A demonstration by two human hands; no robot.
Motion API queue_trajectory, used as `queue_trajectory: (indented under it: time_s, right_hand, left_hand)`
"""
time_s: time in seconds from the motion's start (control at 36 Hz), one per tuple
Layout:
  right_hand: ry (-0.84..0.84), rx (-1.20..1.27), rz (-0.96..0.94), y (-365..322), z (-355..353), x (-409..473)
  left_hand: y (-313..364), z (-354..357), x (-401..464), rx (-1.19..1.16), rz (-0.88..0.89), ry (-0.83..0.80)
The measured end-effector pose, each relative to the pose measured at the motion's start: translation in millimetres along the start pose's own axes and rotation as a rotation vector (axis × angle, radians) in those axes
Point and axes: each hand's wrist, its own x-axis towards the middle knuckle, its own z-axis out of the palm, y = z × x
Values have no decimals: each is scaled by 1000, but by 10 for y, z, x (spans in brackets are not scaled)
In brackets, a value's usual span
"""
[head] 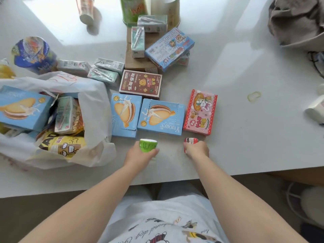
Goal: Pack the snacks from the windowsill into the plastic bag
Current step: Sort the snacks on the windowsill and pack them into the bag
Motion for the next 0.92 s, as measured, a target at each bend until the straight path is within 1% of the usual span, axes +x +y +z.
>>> queue_trajectory:
  time_s: [0.06,0.11,0.14,0.19,0.25,0.33,0.39,0.44,0.56,0.69,0.81,0.86,0.92]
  right_hand:
    - [-24,3,-72,84,-51,-32]
    - [-38,33,-170,162,-114,-81]
    - [-30,58,-223,199,-157,-105]
    - [24,132,-323,231,-243,-145]
    - [93,207,-385,185,-351,-136]
    - [159,231,-437,-38,-564,-14]
    - [163,227,-422,-243,-712,121]
    - [105,266,-374,-435,-828,306]
    - [-24,272,-297,-727,-938,737]
    - [-192,236,-277,-969,-978,828]
    - [-272,190,-318,-981,-889,974]
    - [-317,151,-364,-951,-895,1085]
    - [-392,124,-383,-971,-980,1007]
  left_hand:
    - [136,-16,32,-201,-20,-46]
    - [283,-35,67,-481,-78,-140]
    - [359,-36,80,-613,-117,-183]
    - [474,-31,129,-797,-181,-237]
    - [560,-2,181,-889,-233,-256]
    - [671,54,230,-998,-303,-240]
    - [718,100,290,-1078,-338,-208]
    - [759,127,349,-1147,-370,-183]
    - [838,122,450,-1170,-401,-131]
    - [927,83,563,-1048,-369,-101]
    - [1045,91,577,-942,-368,-60]
    - [1024,116,633,-920,-403,-4]
    - [921,175,717,-909,-423,47]
